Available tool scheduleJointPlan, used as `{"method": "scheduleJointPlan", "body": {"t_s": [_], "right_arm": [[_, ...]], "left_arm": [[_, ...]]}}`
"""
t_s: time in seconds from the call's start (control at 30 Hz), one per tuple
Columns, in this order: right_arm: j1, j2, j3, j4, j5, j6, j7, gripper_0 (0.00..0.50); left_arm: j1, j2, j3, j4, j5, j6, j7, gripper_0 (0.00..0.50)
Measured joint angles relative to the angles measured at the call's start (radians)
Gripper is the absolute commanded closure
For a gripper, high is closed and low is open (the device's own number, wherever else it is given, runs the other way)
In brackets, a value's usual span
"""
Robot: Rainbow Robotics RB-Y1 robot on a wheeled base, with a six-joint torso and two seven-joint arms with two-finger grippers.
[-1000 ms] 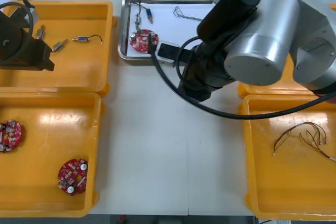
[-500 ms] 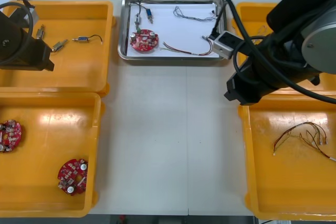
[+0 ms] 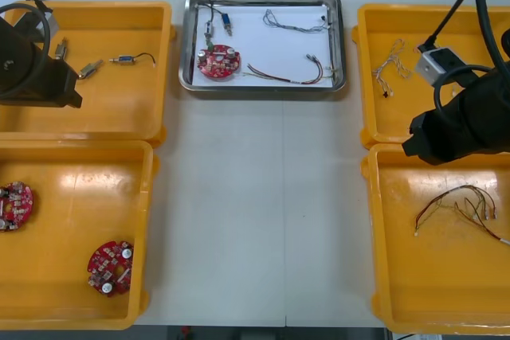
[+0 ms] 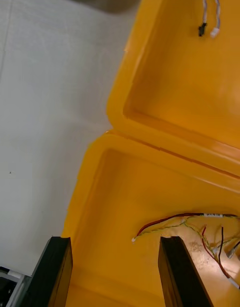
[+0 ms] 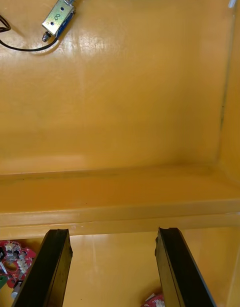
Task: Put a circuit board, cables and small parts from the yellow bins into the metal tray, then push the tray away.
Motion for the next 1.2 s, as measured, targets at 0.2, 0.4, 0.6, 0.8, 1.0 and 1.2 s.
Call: {"method": "scheduleJointPlan", "body": {"t_s": [0.2, 0.4, 0.6, 0.8, 1.0, 1.2], "right_arm": [[0.053, -0.009, -0.019, -0.015, 0.018, 0.000, -0.085, 0.000], [0.086, -0.009, -0.036, -0.015, 0.018, 0.000, -0.170, 0.000], [0.120, -0.011, -0.049, -0.015, 0.035, 0.001, -0.213, 0.000], [0.154, -0.013, -0.100, -0.015, 0.033, 0.001, -0.212, 0.000], [0.178, -0.024, -0.133, 0.005, 0.030, 0.001, -0.212, 0.000], [0.184, -0.029, -0.150, 0.055, 0.031, 0.001, -0.206, 0.000]], "left_arm": [[0.000, 0.000, 0.000, 0.000, 0.000, 0.000, 0.000, 0.000], [0.000, 0.000, 0.000, 0.000, 0.000, 0.000, 0.000, 0.000], [0.000, 0.000, 0.000, 0.000, 0.000, 0.000, 0.000, 0.000], [0.000, 0.000, 0.000, 0.000, 0.000, 0.000, 0.000, 0.000], [0.000, 0.000, 0.000, 0.000, 0.000, 0.000, 0.000, 0.000], [0.000, 0.000, 0.000, 0.000, 0.000, 0.000, 0.000, 0.000]]}}
